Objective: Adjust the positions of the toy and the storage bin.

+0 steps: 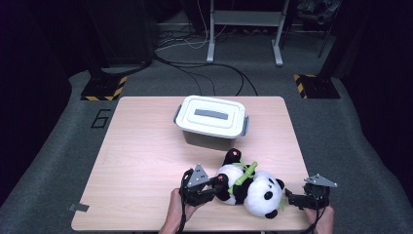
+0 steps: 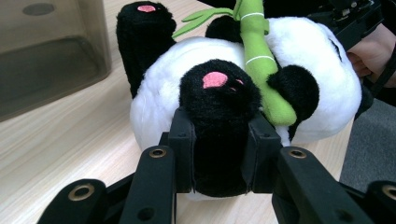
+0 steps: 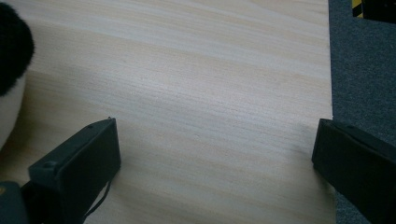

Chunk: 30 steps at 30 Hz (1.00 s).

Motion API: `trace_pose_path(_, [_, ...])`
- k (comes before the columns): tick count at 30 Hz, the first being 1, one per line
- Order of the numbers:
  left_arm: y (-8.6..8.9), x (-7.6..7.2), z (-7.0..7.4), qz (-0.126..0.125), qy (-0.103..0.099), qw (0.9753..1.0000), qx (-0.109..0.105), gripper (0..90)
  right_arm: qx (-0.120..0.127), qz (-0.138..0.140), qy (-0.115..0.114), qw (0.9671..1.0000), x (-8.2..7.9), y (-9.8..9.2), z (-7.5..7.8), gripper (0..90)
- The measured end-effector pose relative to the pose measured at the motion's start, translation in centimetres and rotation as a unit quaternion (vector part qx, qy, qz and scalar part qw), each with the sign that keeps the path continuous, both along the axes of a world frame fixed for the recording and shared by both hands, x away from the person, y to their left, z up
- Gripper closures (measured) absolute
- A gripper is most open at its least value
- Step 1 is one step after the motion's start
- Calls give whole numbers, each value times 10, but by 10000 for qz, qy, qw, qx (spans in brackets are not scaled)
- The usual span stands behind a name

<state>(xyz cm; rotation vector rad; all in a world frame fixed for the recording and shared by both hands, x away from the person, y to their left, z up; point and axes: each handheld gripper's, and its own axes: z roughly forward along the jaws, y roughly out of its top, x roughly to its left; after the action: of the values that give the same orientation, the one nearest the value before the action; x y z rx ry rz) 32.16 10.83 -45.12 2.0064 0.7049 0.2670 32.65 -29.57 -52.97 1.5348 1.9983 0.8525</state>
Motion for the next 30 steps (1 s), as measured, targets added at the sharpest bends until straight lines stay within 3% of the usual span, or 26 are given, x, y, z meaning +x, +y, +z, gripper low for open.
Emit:
trace_pose_path(20, [39,-2,2,96,28,9999,-28,685,-2,-2,1,10000,0,0,0,4])
trace_pose_path(30, [68,-4,1,307,35,9995,-39,685,-2,-3,3,10000,0,0,0,5])
